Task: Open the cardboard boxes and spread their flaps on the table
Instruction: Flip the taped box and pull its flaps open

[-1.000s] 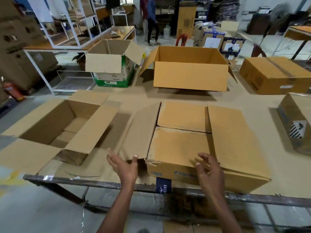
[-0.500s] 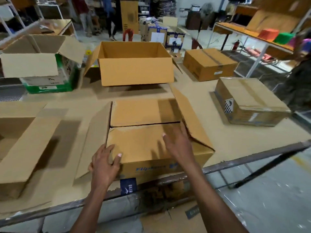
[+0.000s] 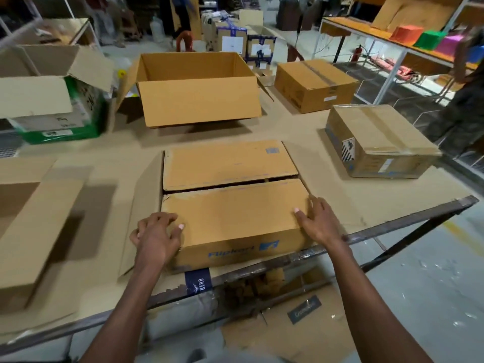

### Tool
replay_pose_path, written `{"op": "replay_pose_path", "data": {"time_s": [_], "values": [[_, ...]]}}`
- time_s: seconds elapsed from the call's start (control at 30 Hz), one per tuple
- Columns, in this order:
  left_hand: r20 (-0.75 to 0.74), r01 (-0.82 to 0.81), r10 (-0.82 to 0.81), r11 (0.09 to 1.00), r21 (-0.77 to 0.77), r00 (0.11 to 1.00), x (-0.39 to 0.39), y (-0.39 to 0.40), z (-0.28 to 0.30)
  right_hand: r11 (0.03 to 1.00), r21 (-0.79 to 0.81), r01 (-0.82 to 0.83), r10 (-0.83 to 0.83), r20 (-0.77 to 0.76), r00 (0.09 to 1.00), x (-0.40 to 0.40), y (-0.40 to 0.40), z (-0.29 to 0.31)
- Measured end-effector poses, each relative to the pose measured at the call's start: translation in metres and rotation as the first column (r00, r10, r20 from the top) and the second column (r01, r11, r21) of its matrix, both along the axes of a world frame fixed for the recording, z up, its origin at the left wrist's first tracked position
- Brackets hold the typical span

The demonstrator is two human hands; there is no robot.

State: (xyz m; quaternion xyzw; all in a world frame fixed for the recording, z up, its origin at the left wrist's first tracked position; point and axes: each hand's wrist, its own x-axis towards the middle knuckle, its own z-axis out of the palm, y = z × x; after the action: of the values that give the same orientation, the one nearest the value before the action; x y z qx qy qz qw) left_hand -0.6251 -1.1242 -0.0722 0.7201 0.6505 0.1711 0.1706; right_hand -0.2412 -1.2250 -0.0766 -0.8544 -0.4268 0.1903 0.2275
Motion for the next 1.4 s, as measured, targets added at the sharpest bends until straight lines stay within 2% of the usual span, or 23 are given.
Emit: {"op": "replay_pose_path", "data": {"time_s": [0.17,0.3,0.4,0.5,0.6,0.7,0.8,0.87,0.93,1.0,1.1,1.17,1.23,1.33,1.37,1.4], "values": [[-0.084,0.109,-0.111,0.993,-0.035,0.990,0.011,0.035,0.000,0.998,0.061,0.023,-0.022,-0.015,1.000,-0.003,-0.002,-0.009],[-0.182,0.172,-0.196,0.975,-0.142,0.963,0.030,0.064,0.003,0.997,0.070,0.016,-0.015,-0.008,1.000,-0.006,-0.004,-0.008],[-0.249,0.176,-0.234,0.956,-0.233,0.940,0.040,0.080,0.004,0.995,0.095,0.041,-0.037,-0.036,0.999,-0.005,-0.007,-0.009],[-0.233,0.128,-0.188,0.959,-0.251,0.954,0.039,0.092,0.008,0.995,0.099,0.029,-0.024,-0.050,0.998,-0.005,-0.009,-0.010],[-0.149,0.110,-0.132,0.983,-0.148,0.980,0.038,0.100,0.027,0.989,0.146,0.029,-0.012,-0.118,0.993,0.002,-0.011,-0.011],[-0.080,0.094,-0.089,0.993,0.065,0.993,0.038,0.098,0.060,0.957,0.259,0.131,-0.091,-0.161,0.983,0.008,-0.016,0.005],[-0.071,0.053,-0.034,0.958,0.282,0.997,0.033,0.087,0.096,0.892,0.413,0.182,-0.110,-0.192,0.975,0.007,-0.016,0.033],[-0.053,0.033,-0.016,0.935,0.354,0.998,0.028,0.076,0.119,0.857,0.472,0.206,-0.070,-0.289,0.955,0.007,-0.014,0.054],[-0.030,0.046,-0.038,0.937,0.346,0.999,0.022,0.064,0.137,0.823,0.502,0.265,0.001,-0.468,0.884,0.009,-0.011,0.069],[0.022,0.092,-0.102,0.960,0.265,0.995,0.011,0.053,0.150,0.770,0.516,0.376,0.087,-0.668,0.739,0.014,-0.009,0.081],[0.214,0.229,-0.256,0.963,0.144,0.943,-0.012,0.027,0.166,0.728,0.476,0.494,0.203,-0.837,0.507,0.027,-0.017,0.090],[0.402,0.314,-0.315,0.947,0.070,0.860,-0.026,0.006,0.175,0.739,0.446,0.505,0.281,-0.885,0.371,0.038,-0.027,0.090],[0.520,0.395,-0.336,0.919,-0.002,0.785,-0.036,-0.012,0.178,0.753,0.454,0.476,0.361,-0.890,0.277,0.048,-0.037,0.088],[0.595,0.537,-0.355,0.828,-0.157,0.721,-0.049,-0.025,0.163,0.810,0.468,0.353,0.405,-0.882,0.241,0.057,-0.048,0.079],[0.595,0.565,-0.346,0.792,-0.229,0.726,-0.053,-0.027,0.155,0.839,0.467,0.279,0.413,-0.881,0.230,0.060,-0.050,0.075],[0.583,0.581,-0.337,0.757,-0.301,0.740,-0.055,-0.028,0.146,0.866,0.443,0.231,0.410,-0.895,0.177,0.059,-0.052,0.072]]}}
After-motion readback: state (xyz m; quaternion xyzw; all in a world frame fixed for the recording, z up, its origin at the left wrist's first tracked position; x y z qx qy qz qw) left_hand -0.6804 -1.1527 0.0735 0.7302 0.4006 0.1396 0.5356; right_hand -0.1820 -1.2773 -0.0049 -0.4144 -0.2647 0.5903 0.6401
